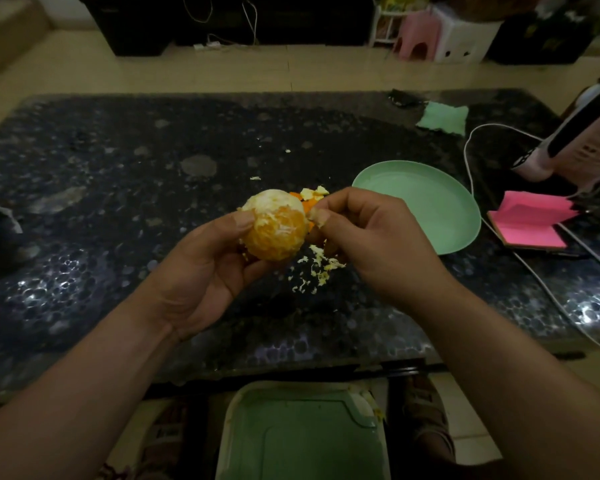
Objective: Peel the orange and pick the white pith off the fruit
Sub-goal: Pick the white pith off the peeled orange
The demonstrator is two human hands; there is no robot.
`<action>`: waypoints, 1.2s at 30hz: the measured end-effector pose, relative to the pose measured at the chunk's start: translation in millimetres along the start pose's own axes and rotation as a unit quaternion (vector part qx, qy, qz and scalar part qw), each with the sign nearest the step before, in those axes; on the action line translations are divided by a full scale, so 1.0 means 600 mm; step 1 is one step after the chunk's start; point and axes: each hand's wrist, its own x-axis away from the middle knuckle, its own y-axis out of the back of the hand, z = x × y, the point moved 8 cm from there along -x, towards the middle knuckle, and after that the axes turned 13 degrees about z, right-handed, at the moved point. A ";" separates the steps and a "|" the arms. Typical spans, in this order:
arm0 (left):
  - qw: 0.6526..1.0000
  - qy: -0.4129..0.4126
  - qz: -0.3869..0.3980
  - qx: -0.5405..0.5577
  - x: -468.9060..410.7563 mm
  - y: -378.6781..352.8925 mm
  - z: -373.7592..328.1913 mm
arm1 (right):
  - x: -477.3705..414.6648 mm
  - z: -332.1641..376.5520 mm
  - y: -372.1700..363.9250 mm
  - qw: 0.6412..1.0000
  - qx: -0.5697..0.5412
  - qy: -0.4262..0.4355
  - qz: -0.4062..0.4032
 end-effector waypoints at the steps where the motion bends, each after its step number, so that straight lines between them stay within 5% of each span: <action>1: 1.000 0.001 -0.012 -0.009 -0.001 0.005 0.001 | 0.001 0.001 -0.001 1.000 0.023 0.003 0.001; 12: 0.997 0.003 -0.071 0.000 -0.003 0.024 0.014 | -0.018 -0.047 -0.016 0.951 0.301 -0.070 0.001; 21: 0.996 0.023 -0.085 -0.018 -0.006 0.031 0.019 | -0.014 -0.016 -0.010 0.980 0.200 0.003 -0.005; 36: 0.987 0.035 -0.080 -0.133 -0.008 0.025 0.022 | -0.007 -0.004 -0.020 0.940 0.336 0.052 0.004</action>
